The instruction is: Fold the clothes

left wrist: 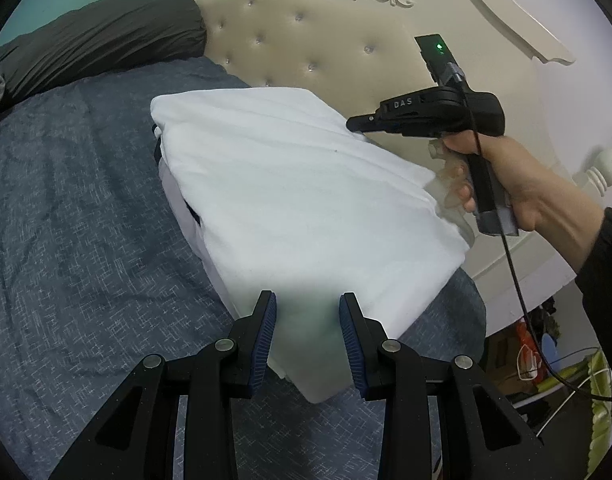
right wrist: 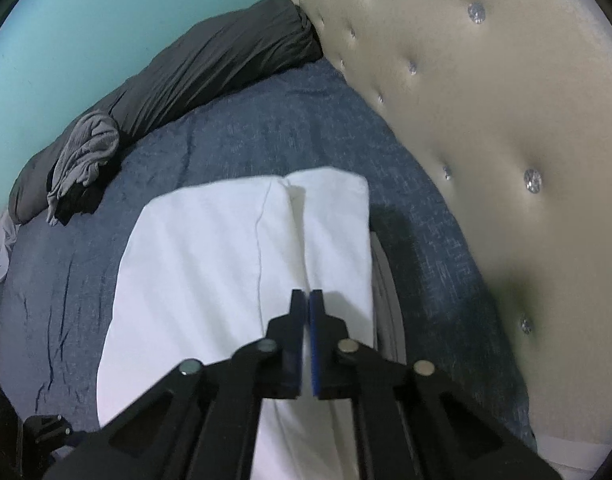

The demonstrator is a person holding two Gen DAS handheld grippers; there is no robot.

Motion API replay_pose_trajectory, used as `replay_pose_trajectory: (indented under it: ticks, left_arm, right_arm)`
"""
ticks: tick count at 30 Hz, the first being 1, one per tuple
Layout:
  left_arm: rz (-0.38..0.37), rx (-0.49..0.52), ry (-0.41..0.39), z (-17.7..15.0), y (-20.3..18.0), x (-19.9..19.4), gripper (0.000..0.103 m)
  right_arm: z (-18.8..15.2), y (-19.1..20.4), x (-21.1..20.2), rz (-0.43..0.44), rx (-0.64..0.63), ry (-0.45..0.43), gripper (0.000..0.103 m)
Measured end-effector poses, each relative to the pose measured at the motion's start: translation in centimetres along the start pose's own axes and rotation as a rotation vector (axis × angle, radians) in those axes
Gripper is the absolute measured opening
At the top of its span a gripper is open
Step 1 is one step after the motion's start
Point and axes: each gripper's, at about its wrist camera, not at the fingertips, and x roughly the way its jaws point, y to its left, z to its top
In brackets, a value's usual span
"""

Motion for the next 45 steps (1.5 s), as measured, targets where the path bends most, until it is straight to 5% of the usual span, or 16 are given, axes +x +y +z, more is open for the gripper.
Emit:
replay_pose_trajectory:
  ticks: [9,18,23,27,31,38,44,45]
  left_arm:
    - [-0.009,0.000,-0.008,0.0,0.2,0.0,0.036]
    - [-0.013,-0.008,-0.006,-0.1,0.4,-0.2,0.036]
    - [-0.012,-0.005,-0.007,-0.1,0.4,-0.2,0.036]
    - [-0.011,-0.010,-0.005,-0.2,0.4,-0.2,0.036]
    - [0.001,-0.005,-0.004,-0.3,0.2,-0.3,0.036]
    - [0.003,-0.011,-0.004,-0.1,0.3,-0.2,0.036]
    - [0.000,-0.017,-0.003,-0.1,0.3,-0.3,0.036]
    - [-0.001,-0.018,-0.003,-0.1,0.3,-0.3,0.036]
  right_arm:
    - [0.0,-0.2,0.2,-0.088,0.017,-0.030,0.001]
    - [-0.6,-2.0,-2.6,-0.001,0.084,-0.077,0.002]
    - [-3.1,-1.5,-3.7,0.097,0.028,-0.027,0.002]
    - [-4.9,-1.0,-2.6,0.083,-0.010,0.037,0.002]
    - [-5.5,-1.6,-2.9,0.106,0.031,-0.006,0.000]
    - [-5.2,-2.3,-4.2,-0.010,0.058,-0.090,0.000]
    - [-6.0,-2.9,-4.3,0.134,0.146,-0.067,0.002]
    - [-6.2,-2.9,-4.1,0.134,0.147,-0.050,0.011]
